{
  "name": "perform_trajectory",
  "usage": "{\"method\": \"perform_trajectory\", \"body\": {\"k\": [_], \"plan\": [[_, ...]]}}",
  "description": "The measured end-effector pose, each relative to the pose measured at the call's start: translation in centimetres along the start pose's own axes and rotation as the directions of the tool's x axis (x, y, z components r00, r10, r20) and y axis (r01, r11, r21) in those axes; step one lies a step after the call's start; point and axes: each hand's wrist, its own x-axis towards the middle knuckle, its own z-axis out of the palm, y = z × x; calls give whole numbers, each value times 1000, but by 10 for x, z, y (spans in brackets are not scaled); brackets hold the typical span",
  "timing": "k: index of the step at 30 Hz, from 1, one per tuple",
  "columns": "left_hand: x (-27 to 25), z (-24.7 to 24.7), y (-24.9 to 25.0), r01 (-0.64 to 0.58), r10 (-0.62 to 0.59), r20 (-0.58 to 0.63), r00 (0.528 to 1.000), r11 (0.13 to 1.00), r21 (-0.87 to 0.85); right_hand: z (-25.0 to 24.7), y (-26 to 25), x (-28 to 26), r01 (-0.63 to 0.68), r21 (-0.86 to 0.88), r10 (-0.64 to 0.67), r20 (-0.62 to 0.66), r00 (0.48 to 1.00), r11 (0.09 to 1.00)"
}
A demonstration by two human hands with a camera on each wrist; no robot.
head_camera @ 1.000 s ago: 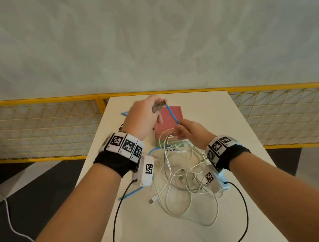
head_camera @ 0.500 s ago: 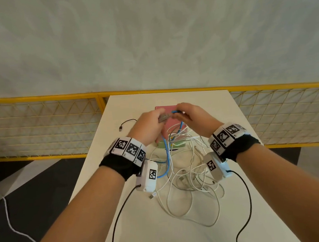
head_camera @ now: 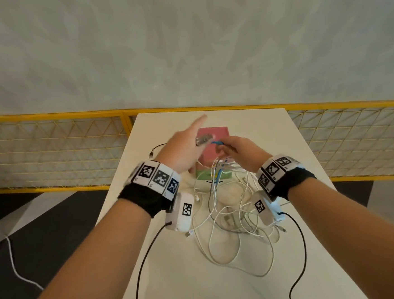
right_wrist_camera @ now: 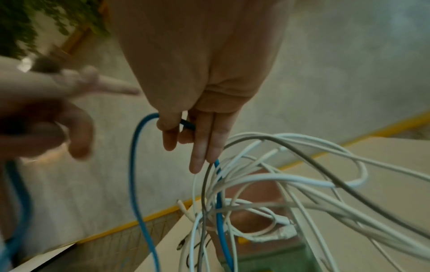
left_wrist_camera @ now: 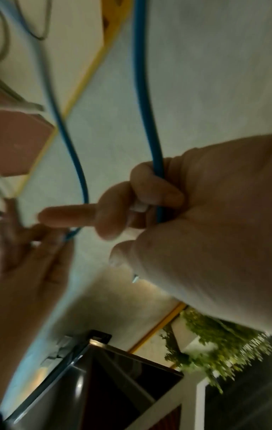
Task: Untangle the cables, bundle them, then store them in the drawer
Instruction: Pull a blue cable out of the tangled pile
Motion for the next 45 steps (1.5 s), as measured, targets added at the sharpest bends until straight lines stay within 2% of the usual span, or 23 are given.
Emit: {"method": "perform_trajectory", "body": {"k": [2, 3, 4, 6, 8, 10, 13, 17, 20, 23, 28, 31, 34, 37, 39, 41, 45], "plan": [[1, 13, -1, 35, -39, 99, 994, 999, 35, -6, -8, 1, 68, -60, -69, -7, 998, 996], [2, 16, -2, 45, -47, 104, 993, 999, 20, -8, -11, 2, 91, -74, -94, -32, 995, 993], [2, 16, -2, 40, -40, 78, 996, 999, 3, -8, -12, 2, 104, -71, -109, -66, 992, 992], [2, 11, 1, -21, 21, -49, 999, 1000, 5, -2, -10, 1, 81, 5, -80, -109, 991, 997], [0, 0, 9, -85, 75, -179, 981, 995, -51, 11, 2, 1, -15, 69, 20, -75, 997, 998], [-2, -13, 16, -124, 75, -277, 958, 979, -163, 22, 13, 1, -118, 78, 119, -17, 993, 990], [-5, -23, 12, -135, 68, -304, 950, 969, -204, 27, 18, -1, -160, 192, 162, 6, 987, 968], [-16, -18, 8, -115, 27, -325, 945, 960, -255, 17, 19, -2, -102, 254, 107, -6, 994, 962], [-24, -15, 12, -128, 14, -351, 936, 944, -304, 13, 19, -1, -131, 206, 136, -10, 991, 970], [-28, -14, 13, -125, -4, -368, 930, 938, -324, 11, 21, -1, -122, 58, 128, -111, 986, 991], [-30, -17, 4, -84, -46, -391, 919, 948, -307, 16, 29, -2, -120, 212, 171, -241, 955, 970], [-33, -14, 3, -74, -53, -396, 917, 951, -300, 20, 35, -1, -109, 129, 143, -295, 945, 986], [-35, -12, 7, -86, -51, -404, 913, 945, -315, 25, 40, -2, -171, -88, 145, -242, 959, 981], [-36, -10, 13, -102, -46, -414, 909, 939, -330, 25, 34, -3, -220, -294, 183, -147, 972, 930], [-36, -10, 14, -109, -50, -424, 904, 933, -343, 23, 31, -2, -254, -355, 227, -116, 967, 900], [-35, -12, 13, -108, -51, -424, 904, 934, -341, 23, 32, -1, -279, -328, 251, -124, 960, 903], [-34, -15, 7, -85, -66, -421, 904, 940, -329, 23, 38, 0, -226, -94, 195, -263, 945, 969]]}}
